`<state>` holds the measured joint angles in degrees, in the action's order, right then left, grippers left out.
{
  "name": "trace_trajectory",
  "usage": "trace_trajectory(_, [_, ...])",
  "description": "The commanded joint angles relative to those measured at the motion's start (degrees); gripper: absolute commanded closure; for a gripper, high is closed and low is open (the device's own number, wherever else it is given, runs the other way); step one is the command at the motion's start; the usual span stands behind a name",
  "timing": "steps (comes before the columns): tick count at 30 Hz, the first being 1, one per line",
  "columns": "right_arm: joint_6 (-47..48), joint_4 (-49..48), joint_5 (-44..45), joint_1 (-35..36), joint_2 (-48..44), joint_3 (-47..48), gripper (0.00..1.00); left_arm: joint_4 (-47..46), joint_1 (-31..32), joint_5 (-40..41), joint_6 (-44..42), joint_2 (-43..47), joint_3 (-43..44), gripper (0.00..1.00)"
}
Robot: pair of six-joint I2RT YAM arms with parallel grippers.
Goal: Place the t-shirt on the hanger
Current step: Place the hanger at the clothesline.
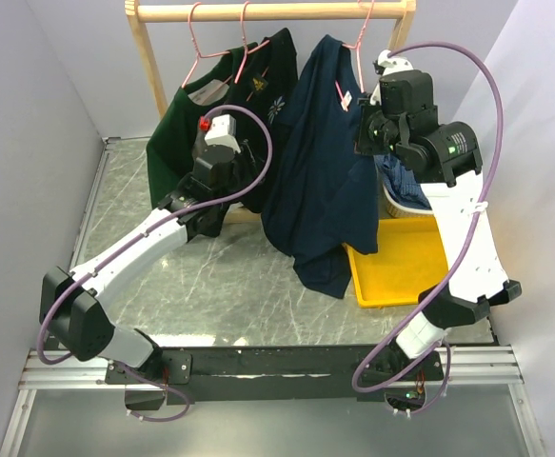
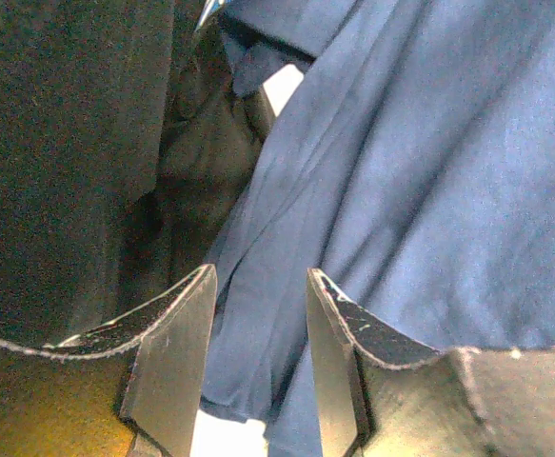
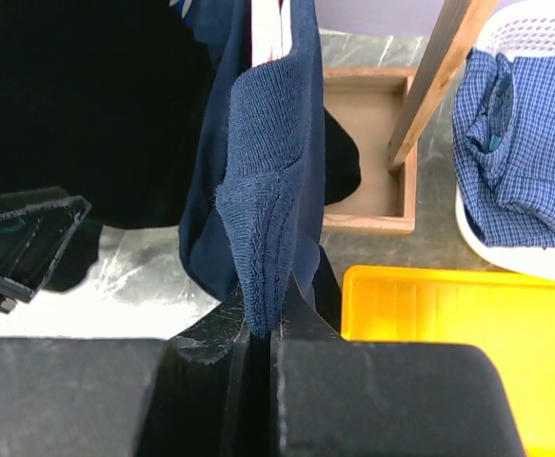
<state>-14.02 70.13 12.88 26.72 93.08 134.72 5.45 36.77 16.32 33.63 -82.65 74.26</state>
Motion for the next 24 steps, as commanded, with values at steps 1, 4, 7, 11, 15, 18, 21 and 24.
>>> trace_trajectory(1, [0.7,-10.0,2.4,-0.8,0.3,2.4,1.0,-0.7,-0.2,-2.2,-0.8,2.1,-0.4,0.52])
trace_trajectory(4, [0.7,-11.1,2.6,-0.9,1.3,0.3,1.0,-0.7,-0.3,-2.8,-0.7,2.2,-0.7,0.52])
trace_trajectory(7, [0.5,-12.4,2.9,-0.8,1.4,-2.5,1.0,-0.9,-0.2,-3.6,-0.7,2.6,-1.2,0.51])
trace_trajectory(11, [0.2,-13.6,4.3,-0.9,0.4,-4.9,1.0,-1.0,-0.3,-5.3,-1.3,2.8,-1.7,0.5])
trace_trajectory(15, [0.0,-13.3,4.0,-1.2,1.0,-5.0,1.0,-1.6,-0.1,-9.3,-1.8,4.0,-3.0,0.51])
trace_trajectory(18, [-0.6,-12.7,4.9,-1.2,0.8,-6.7,1.0,-1.9,0.1,-11.5,-2.0,5.3,-4.8,0.45])
trace_trajectory(21, [-1.5,-12.6,4.7,-1.3,-1.2,-8.5,0.8,-1.2,1.9,-12.1,-2.8,6.4,-6.2,0.39])
trace_trajectory(24, [-2.4,-12.8,2.2,-1.1,-4.1,-9.6,0.56,-0.3,5.9,-9.6,-2.8,7.1,-8.5,0.33])
